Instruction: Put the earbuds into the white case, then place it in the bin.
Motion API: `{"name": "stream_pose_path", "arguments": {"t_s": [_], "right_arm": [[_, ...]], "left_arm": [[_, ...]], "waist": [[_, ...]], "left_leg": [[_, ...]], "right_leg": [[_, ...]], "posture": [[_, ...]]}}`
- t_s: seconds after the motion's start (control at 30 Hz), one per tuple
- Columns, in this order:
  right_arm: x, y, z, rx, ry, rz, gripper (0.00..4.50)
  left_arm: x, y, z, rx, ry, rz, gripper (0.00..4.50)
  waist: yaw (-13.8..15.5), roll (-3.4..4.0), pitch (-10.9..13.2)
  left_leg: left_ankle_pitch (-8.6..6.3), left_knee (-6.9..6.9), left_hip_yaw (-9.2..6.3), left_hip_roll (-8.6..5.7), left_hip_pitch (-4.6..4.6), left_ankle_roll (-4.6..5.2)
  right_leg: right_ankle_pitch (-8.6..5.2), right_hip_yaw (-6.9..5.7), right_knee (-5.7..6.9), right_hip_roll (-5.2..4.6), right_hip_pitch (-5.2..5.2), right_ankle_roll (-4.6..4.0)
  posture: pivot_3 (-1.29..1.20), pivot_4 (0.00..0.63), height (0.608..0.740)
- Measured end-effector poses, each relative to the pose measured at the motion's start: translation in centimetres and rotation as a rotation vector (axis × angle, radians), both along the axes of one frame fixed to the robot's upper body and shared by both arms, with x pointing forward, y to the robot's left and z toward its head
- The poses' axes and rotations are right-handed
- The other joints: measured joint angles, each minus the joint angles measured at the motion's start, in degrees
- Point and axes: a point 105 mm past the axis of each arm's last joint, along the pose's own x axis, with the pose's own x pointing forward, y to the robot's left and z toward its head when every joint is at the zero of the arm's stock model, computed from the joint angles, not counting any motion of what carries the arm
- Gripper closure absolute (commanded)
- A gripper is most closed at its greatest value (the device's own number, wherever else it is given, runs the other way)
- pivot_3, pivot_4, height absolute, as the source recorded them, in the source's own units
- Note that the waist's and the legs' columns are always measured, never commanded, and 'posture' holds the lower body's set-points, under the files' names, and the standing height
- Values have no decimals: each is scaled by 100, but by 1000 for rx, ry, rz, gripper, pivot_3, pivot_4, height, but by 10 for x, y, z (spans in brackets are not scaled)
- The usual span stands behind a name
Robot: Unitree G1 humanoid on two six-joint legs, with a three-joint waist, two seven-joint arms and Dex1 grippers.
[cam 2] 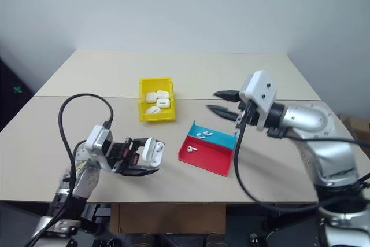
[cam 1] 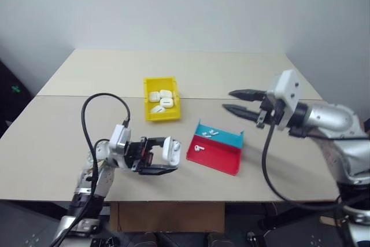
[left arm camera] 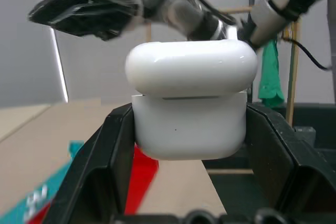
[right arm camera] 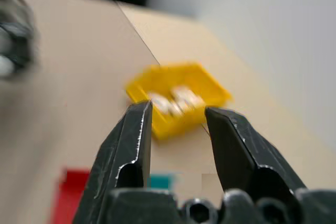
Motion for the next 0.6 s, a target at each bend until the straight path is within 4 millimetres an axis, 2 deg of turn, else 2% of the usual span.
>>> {"name": "stream_pose_path", "arguments": {"t_s": [0.07,0.2,0.3,0.43,0.6], "right_arm": [[24,0,-19,-175,107,-40,2434],[54,13,-27,-390,206,-38,2434],[66,24,-34,-518,247,14,2434],[70,33,-52,-670,305,91,2434],[77,42,-66,-759,348,133,2434]], "left_arm": [[-2,2,-1,8,-13,6,1709],[-4,-2,1,-17,-34,8,1709],[-7,-3,1,-31,-36,28,1709],[-12,-5,0,-42,-37,48,1709],[-13,-4,-4,-46,-22,69,1709]], "waist": [[-7,3,2],[-5,7,5],[6,9,6],[34,12,8],[10,15,10]], "left_leg": [[0,3,6,-1,-8,0],[-3,1,6,0,-21,5],[-6,1,6,1,-25,11],[-5,3,7,0,-26,9],[-3,9,8,0,-12,6]], "right_leg": [[1,4,0,-1,-9,0],[4,3,3,2,-22,11],[3,-1,3,1,-22,13],[3,-7,8,-3,-20,13],[1,-5,41,-3,-21,10]], "posture": [[0,150,740],[0,150,740],[0,150,740],[0,150,740],[0,150,740]]}}
